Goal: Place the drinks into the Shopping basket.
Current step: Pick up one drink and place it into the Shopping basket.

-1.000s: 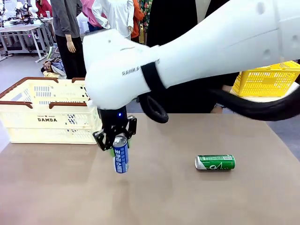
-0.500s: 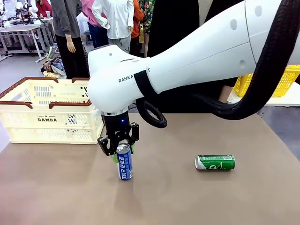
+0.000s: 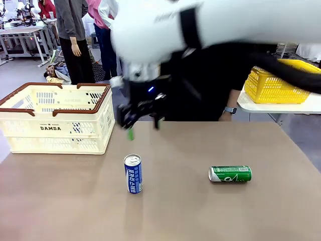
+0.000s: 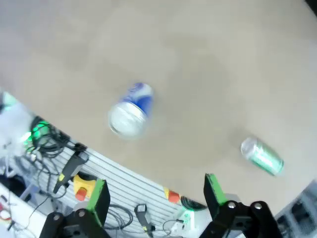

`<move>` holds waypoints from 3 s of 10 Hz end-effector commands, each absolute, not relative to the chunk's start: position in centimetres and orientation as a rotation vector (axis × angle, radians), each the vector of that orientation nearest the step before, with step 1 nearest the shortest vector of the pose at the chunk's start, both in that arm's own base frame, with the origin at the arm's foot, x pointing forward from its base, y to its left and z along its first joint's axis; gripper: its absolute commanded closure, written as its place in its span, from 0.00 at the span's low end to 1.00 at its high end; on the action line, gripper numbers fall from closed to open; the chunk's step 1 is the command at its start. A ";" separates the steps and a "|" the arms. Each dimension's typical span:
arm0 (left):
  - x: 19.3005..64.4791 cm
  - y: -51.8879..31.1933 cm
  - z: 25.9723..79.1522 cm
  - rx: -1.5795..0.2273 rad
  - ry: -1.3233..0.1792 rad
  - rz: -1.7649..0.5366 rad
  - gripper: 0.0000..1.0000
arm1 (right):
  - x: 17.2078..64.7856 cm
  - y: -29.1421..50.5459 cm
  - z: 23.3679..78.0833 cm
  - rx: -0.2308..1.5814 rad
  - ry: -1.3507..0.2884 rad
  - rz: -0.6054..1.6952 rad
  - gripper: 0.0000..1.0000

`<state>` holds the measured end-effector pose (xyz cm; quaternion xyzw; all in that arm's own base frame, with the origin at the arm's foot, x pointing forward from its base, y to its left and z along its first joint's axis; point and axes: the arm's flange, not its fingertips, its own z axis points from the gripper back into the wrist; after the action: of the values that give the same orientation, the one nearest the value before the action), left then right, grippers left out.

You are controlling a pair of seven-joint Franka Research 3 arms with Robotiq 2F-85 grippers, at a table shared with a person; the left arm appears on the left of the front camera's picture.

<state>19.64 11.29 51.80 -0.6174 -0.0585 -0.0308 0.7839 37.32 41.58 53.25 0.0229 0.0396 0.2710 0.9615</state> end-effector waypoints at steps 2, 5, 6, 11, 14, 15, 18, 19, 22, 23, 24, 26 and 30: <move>19.4 11.2 51.9 -1.350 -0.132 -0.078 0.00 | 36.3 20.5 58.6 0.232 0.261 0.403 0.00; 19.4 11.2 51.9 -1.350 -0.132 -0.078 0.00 | 35.7 -2.5 57.2 0.710 0.409 0.346 0.00; 19.4 11.2 51.9 -1.350 -0.132 -0.078 0.00 | 35.3 -9.3 55.4 0.864 0.400 0.282 0.00; 19.4 11.2 51.9 -1.350 -0.132 -0.078 0.00 | 27.0 -23.7 45.6 1.229 -0.030 -0.209 0.00; 19.4 11.2 51.9 -1.350 -0.132 -0.078 0.00 | 25.9 -26.8 44.4 1.232 0.016 -0.220 0.00; 19.4 11.2 51.9 -1.350 -0.132 -0.078 0.00 | 25.9 -26.8 44.4 1.232 0.016 -0.220 0.00; 19.4 11.2 51.9 -1.350 -0.132 -0.078 0.00 | 25.9 -26.8 44.4 1.232 0.016 -0.220 0.00; 19.6 11.3 51.7 -1.333 -0.125 -0.063 0.00 | 25.9 -26.8 44.4 1.232 0.016 -0.220 0.00; 22.9 -6.1 57.8 -0.877 -0.018 0.057 0.00 | 25.9 -26.8 44.4 1.232 0.016 -0.220 0.00; 24.1 -12.3 57.9 -0.705 -0.052 0.085 0.00 | 25.9 -26.8 44.4 1.232 0.016 -0.220 0.00; 25.6 -17.9 56.8 -0.555 -0.018 0.093 0.00 | 25.9 -26.8 44.4 1.232 0.016 -0.220 0.00; 29.4 -24.0 53.3 -0.320 0.018 0.074 0.00 | 25.9 -26.8 44.4 1.232 0.016 -0.220 0.00; 26.1 -27.2 51.2 -0.331 -0.042 0.025 0.00 | 25.9 -26.8 44.4 1.232 0.016 -0.220 0.00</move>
<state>29.22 -28.11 49.64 -0.1419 -0.0115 -0.0003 0.9898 26.13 -26.43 44.19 0.5744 0.0112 -0.1144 0.8104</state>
